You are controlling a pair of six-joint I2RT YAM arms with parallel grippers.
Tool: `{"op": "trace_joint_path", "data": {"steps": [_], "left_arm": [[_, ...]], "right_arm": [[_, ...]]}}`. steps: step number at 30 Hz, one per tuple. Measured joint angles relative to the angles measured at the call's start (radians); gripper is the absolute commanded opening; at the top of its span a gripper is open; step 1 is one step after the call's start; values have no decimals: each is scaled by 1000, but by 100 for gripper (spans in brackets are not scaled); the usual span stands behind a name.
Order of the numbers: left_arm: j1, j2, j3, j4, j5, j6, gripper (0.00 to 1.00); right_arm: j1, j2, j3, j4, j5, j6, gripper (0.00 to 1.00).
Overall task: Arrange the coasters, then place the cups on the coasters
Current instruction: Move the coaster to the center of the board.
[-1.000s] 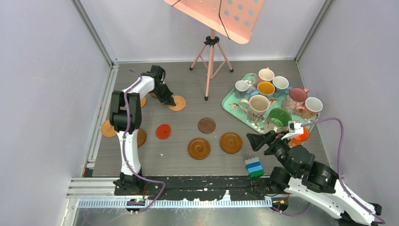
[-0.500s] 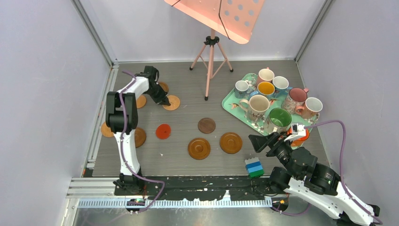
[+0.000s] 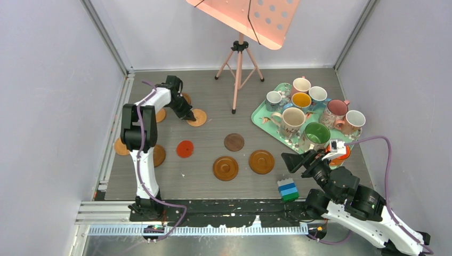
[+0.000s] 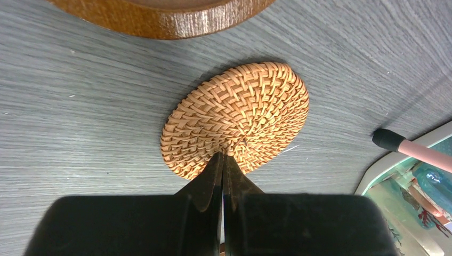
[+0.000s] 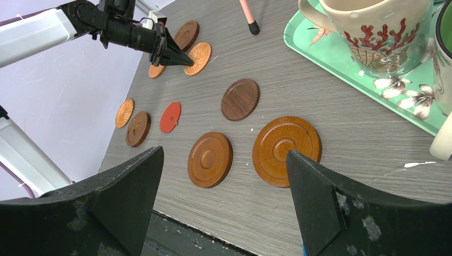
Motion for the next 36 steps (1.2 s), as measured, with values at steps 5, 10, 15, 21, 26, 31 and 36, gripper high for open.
{"op": "trace_joint_path", "data": {"steps": [5, 10, 15, 21, 26, 31, 36], "left_arm": [[-1, 0, 0, -2, 7, 5, 0], [-1, -3, 4, -2, 7, 10, 3], [13, -53, 20, 3, 3, 18, 30], [89, -138, 34, 28, -12, 15, 48], [192, -149, 34, 34, -25, 10, 61], [283, -149, 34, 37, -46, 6, 60], [349, -137, 34, 42, -39, -3, 58]], "right_arm": [[0, 0, 0, 0, -2, 2, 92], [0, 0, 0, -5, -2, 2, 92], [0, 0, 0, -5, -2, 2, 92], [0, 0, 0, -7, -1, 2, 92], [0, 0, 0, -8, 3, 2, 92], [0, 0, 3, -12, 6, 1, 92], [0, 0, 5, -26, 16, 1, 92]]}}
